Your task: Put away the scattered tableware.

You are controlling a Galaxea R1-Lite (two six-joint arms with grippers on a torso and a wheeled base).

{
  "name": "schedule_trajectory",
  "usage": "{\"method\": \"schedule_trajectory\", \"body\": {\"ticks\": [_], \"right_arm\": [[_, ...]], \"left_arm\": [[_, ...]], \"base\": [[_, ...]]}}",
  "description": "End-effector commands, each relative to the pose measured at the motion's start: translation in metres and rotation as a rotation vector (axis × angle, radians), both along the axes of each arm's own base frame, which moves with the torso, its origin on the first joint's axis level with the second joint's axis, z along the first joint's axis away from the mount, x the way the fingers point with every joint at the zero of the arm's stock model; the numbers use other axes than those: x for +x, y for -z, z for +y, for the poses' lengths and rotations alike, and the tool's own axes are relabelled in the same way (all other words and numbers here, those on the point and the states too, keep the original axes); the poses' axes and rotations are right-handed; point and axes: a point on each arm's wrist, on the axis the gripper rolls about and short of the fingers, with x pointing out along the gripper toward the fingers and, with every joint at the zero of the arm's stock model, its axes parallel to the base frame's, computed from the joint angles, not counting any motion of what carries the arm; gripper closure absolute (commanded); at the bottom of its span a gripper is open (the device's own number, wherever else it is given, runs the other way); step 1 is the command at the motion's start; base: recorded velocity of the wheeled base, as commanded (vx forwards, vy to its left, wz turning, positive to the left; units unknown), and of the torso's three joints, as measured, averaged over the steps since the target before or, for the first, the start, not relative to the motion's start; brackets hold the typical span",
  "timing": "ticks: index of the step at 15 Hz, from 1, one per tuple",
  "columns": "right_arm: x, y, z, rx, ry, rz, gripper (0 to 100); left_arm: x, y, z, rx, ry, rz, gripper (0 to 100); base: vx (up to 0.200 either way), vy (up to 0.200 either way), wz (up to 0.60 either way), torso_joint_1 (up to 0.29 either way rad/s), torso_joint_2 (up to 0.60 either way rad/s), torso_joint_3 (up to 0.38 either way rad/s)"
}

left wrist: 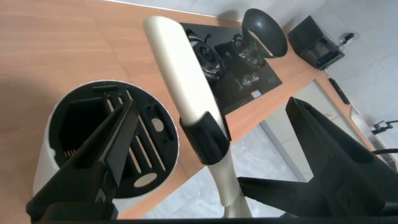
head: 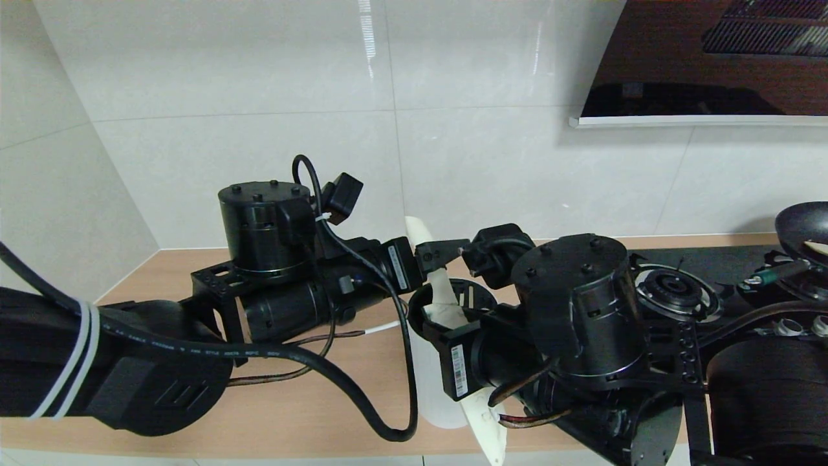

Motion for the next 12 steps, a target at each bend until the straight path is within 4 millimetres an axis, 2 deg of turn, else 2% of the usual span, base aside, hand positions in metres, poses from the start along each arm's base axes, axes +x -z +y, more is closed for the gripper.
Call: {"method": "schedule_trajectory", "body": {"ticks": [1,2,7,12], "right_arm": [[-0.0002,-0.0002,0.0001,0.001,0.000,0.000,100],[-0.0005,0.0003,0.0006,0.000,-0.002,0.000,100],[0.0002,-0.0004,-0.0001,0.002,0.001,-0.001,100],[0.0000,-0.0014,-0.0007,0.006,0.004,-0.003,100]], "left_arm": [[-0.0002,-0.0008,0.0004,-0.002,-0.001,-0.003,0],[-0.0003,-0.0007,0.0004,-0.001,0.001,-0.001,100],[0.0012,0.0036,-0.0012,0.007,0.002,0.008,100],[-0.0002,-0.0008,0.0004,-0.002,-0.001,-0.003,100]], "base": [[0.000,0.000,0.00,0.000,0.00,0.000],[0.000,0.000,0.00,0.000,0.00,0.000],[0.000,0.000,0.00,0.000,0.00,0.000],[0.000,0.000,0.00,0.000,0.00,0.000]]}}
